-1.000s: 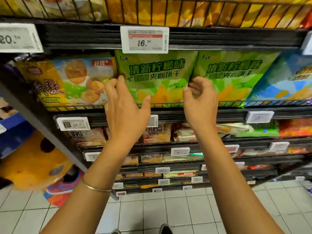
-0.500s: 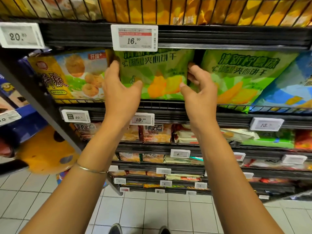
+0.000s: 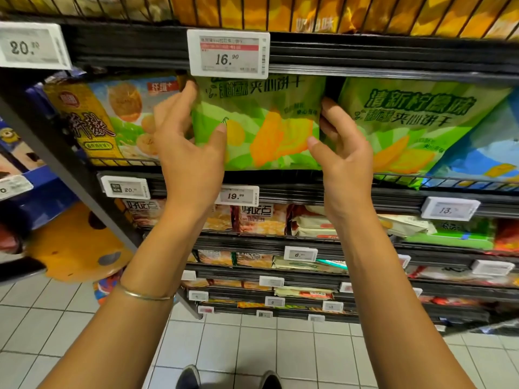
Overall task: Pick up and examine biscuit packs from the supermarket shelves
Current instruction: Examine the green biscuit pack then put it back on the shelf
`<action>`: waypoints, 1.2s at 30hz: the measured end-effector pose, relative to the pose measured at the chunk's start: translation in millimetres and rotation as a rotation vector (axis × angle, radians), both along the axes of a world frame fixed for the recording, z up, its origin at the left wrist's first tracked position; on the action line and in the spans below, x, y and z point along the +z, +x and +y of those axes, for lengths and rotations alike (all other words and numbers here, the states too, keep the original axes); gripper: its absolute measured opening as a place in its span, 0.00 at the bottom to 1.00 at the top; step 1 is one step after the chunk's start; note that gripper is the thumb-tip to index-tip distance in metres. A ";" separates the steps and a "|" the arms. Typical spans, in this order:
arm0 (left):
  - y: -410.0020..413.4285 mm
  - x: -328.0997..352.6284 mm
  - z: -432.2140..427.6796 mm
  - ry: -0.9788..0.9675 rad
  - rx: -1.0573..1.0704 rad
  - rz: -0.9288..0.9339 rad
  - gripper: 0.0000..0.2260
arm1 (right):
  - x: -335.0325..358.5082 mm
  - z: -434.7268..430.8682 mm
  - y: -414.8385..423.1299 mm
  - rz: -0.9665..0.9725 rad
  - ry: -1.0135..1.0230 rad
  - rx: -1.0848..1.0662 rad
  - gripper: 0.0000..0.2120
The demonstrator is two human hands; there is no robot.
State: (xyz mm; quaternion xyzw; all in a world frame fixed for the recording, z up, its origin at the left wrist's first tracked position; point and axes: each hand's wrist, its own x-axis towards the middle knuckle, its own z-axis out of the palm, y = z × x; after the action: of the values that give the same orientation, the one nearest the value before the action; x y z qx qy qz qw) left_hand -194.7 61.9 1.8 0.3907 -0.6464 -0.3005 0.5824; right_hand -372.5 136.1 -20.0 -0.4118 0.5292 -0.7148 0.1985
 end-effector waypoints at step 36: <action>60.2 -7.6 -30.9 -0.293 0.319 -0.487 0.21 | -63.5 28.8 9.5 -0.537 0.141 0.399 0.25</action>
State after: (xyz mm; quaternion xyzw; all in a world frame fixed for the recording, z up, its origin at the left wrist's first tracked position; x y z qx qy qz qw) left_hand -134.5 31.0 -5.8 0.4596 -0.7338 -0.0070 0.5003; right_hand -363.0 165.0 -83.4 -0.2894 0.4152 -0.7064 0.4949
